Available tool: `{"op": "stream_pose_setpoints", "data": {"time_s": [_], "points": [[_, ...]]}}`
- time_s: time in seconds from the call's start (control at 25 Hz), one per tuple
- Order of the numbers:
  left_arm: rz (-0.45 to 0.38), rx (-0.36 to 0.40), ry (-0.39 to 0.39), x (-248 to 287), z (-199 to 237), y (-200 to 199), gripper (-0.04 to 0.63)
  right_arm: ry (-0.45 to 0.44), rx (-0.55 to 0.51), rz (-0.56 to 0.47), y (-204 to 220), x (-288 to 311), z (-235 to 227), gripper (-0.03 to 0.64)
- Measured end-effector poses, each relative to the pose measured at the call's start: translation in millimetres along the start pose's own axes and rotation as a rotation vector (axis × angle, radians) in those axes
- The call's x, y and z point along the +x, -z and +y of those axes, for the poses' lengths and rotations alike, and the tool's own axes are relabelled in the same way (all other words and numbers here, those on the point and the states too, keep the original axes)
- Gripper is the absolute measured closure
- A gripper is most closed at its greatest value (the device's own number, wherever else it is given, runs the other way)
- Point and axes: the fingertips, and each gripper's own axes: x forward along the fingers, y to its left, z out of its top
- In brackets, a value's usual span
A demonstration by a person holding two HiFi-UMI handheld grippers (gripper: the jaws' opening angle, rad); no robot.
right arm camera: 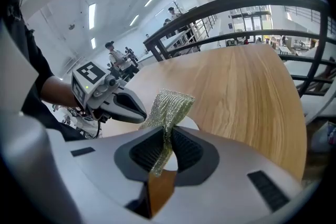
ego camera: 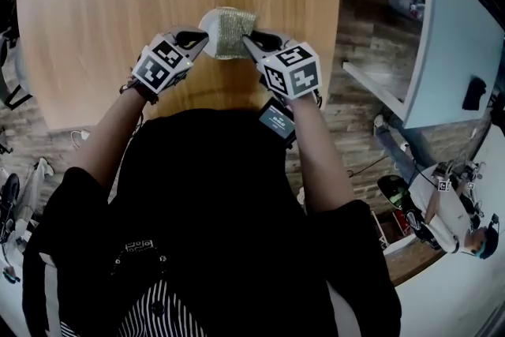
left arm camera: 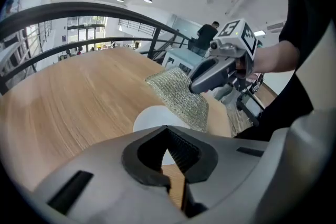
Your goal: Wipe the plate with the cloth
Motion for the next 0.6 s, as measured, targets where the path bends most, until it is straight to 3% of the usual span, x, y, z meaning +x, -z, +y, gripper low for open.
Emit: {"op": "stream_pose_setpoints", "data": {"time_s": [0.2, 0.6], "points": [[0.110, 0.094, -0.018, 31.9, 4.3, 31.9, 0.601, 0.025, -0.015, 0.060, 20.1, 20.2, -12.7, 0.574], [0.237, 0.221, -0.037, 72.5, 9.6, 53.1, 0.601, 0.047, -0.099, 0.150, 39.8, 44.3, -14.2, 0.574]]}}
